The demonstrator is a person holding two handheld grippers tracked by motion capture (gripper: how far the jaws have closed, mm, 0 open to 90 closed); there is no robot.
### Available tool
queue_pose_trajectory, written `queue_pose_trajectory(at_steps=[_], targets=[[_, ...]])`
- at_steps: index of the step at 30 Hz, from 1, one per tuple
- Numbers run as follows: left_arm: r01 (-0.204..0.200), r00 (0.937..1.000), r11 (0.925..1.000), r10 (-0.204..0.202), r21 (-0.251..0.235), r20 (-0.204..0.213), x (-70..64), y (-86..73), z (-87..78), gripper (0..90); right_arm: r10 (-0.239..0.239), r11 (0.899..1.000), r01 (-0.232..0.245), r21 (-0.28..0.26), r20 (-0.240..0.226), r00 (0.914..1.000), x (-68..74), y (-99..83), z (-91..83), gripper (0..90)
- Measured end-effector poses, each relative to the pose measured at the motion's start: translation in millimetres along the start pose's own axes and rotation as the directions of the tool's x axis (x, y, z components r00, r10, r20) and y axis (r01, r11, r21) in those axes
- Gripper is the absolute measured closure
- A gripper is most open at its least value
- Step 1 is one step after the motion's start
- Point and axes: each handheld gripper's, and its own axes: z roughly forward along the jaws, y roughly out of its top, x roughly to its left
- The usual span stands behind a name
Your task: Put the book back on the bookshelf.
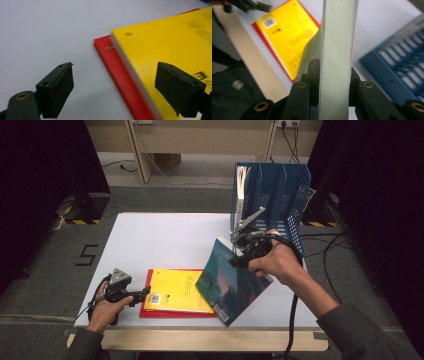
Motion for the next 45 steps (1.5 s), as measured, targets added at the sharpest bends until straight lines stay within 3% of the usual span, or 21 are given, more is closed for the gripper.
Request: queue_pose_trajectory(at_steps=[4,6,11,16,20,24,32,40,45], targets=[[0.012,0.9988,0.9999,-0.011,0.007,-0.048,13.6,-4.0,0.9,14.7,0.007,0.999,-0.012,0.053,0.087,0.9962,-14.2,-10.7,-4.0,73.6],[0.006,0.9971,0.9999,-0.005,0.016,-0.076,19.0,-5.3,1.6,14.7,0.037,0.998,-0.042,0.040,0.119,0.9922,-24.0,-14.7,-6.3,73.0],[0.002,0.9951,0.9982,0.004,0.059,-0.099,27.5,-10.9,7.1,14.7,0.065,0.996,-0.070,0.048,0.098,0.9930,-32.9,-15.3,-7.4,73.2],[-0.001,0.9952,0.9954,0.010,0.096,-0.098,33.1,-17.8,11.0,14.7,0.073,0.996,-0.078,0.051,0.106,0.9917,-34.9,-3.7,5.5,72.6],[0.029,0.9967,0.9953,-0.022,0.092,-0.079,37.4,-20.1,11.8,14.2,0.106,0.993,-0.111,0.046,0.093,0.9900,-39.1,4.0,14.6,71.7],[0.024,0.9965,0.9957,-0.017,0.090,-0.081,36.7,-20.2,12.0,14.2,0.141,0.988,-0.145,0.051,0.066,0.9878,-40.5,8.3,21.0,68.8],[0.028,0.9965,0.9954,-0.021,0.091,-0.081,37.1,-20.3,12.3,13.7,0.221,0.975,-0.222,0.033,0.038,0.9747,-44.2,3.7,24.6,64.8],[0.029,0.9967,0.9952,-0.021,0.094,-0.078,37.5,-20.1,12.4,13.4,0.239,0.969,-0.240,0.061,0.032,0.9705,-47.4,2.8,34.0,62.0],[0.030,0.9968,0.9952,-0.023,0.094,-0.076,37.8,-20.0,12.6,13.1,0.181,0.978,-0.186,0.100,0.056,0.9819,-46.4,3.6,36.5,70.2]])
